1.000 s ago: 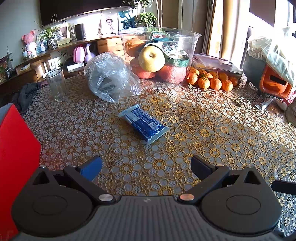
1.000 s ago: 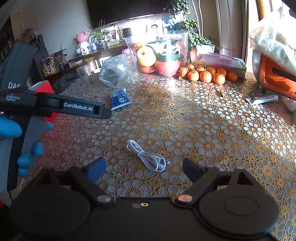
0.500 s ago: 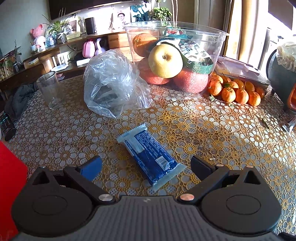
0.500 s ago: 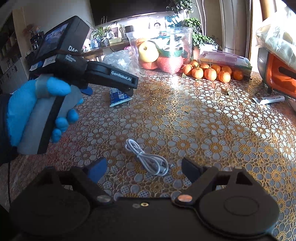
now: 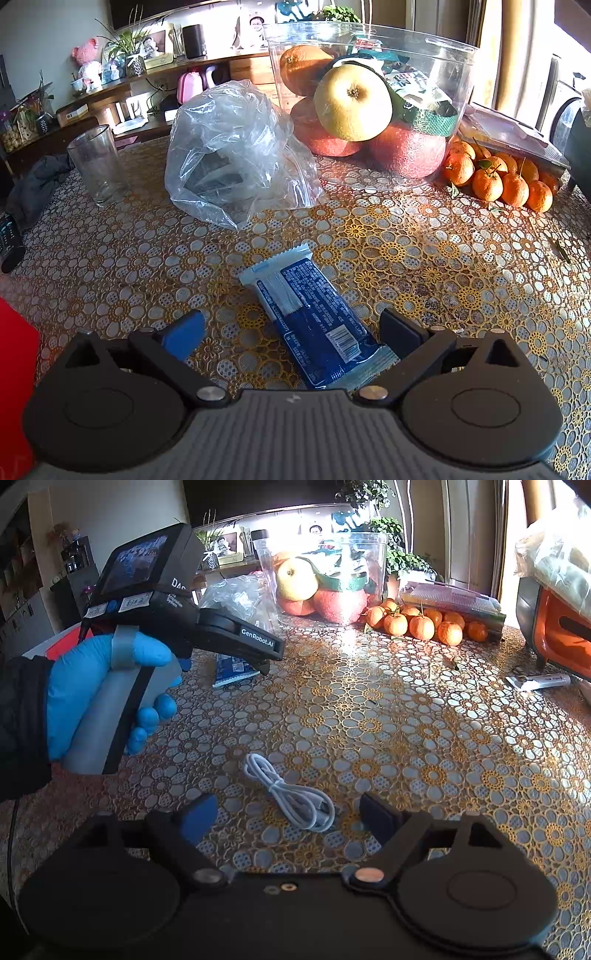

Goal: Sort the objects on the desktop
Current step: 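Close the left tool on the blue packet while the right tool grasps the white cable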

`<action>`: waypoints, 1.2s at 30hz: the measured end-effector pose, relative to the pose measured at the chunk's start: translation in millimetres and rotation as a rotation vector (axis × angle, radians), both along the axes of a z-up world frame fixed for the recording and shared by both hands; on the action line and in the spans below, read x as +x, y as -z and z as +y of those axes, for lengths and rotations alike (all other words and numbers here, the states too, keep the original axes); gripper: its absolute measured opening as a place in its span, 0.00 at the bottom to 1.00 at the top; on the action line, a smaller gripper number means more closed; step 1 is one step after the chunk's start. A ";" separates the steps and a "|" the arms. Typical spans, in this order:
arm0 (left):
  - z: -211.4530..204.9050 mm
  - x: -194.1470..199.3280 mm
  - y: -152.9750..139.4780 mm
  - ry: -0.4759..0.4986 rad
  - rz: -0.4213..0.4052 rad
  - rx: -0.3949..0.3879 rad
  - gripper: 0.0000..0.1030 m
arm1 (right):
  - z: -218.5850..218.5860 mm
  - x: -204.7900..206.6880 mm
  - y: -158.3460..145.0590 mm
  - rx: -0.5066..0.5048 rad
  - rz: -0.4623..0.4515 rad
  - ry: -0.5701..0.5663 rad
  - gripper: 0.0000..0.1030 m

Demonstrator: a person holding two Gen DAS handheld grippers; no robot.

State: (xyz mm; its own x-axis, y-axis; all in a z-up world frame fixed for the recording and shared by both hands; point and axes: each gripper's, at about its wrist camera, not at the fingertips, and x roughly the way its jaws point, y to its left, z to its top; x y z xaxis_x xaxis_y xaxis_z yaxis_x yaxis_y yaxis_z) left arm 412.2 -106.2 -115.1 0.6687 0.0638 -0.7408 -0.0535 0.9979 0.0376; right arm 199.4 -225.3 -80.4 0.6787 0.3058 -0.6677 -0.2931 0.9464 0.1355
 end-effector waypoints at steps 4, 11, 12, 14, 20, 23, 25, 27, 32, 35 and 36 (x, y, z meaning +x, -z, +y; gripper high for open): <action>0.9 0.0 -1.0 0.008 -0.005 -0.025 0.89 | 0.9 0.7 0.8 -0.011 -0.014 0.007 0.71; -4.7 -3.8 -3.5 0.036 -0.030 -0.023 0.63 | 1.7 -4.1 2.1 -0.062 -0.043 0.013 0.54; -4.1 -4.7 -4.0 0.037 -0.034 -0.023 0.58 | 2.0 -4.3 1.8 -0.069 -0.045 0.016 0.50; -2.5 -5.3 -4.7 0.036 -0.038 -0.021 0.49 | 1.0 -5.1 1.5 -0.076 -0.046 0.022 0.44; -3.7 -10.3 -7.1 0.065 -0.042 0.010 0.36 | -0.7 -5.5 0.5 -0.072 -0.046 0.016 0.29; -3.3 -13.4 -7.8 0.072 -0.038 0.007 0.35 | -1.1 -5.9 -2.0 -0.063 -0.045 0.018 0.21; -2.6 -16.7 -9.0 0.076 -0.030 0.003 0.35 | -2.1 -6.2 -2.2 -0.053 -0.037 0.017 0.21; -2.3 -21.3 -9.4 0.079 -0.025 0.000 0.35 | -1.9 -7.7 -2.3 -0.047 -0.031 0.011 0.21; -2.8 -38.4 -12.4 0.095 -0.014 -0.015 0.35 | -0.2 -14.3 -3.5 -0.044 -0.025 0.010 0.20; -2.6 -51.6 -16.0 0.108 -0.008 -0.027 0.35 | -1.8 -20.5 -4.6 -0.045 -0.021 0.022 0.20; -2.4 -56.1 -17.3 0.111 -0.004 -0.030 0.35 | -2.3 -22.2 -5.0 -0.048 -0.020 0.026 0.20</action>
State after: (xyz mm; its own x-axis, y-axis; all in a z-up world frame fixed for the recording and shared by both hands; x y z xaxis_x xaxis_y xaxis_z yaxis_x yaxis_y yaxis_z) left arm 356.1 -108.6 -97.8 0.6730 -0.0328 -0.7389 0.0569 0.9984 0.0076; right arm 177.3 -227.6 -75.4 0.6990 0.2559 -0.6677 -0.2706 0.9590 0.0842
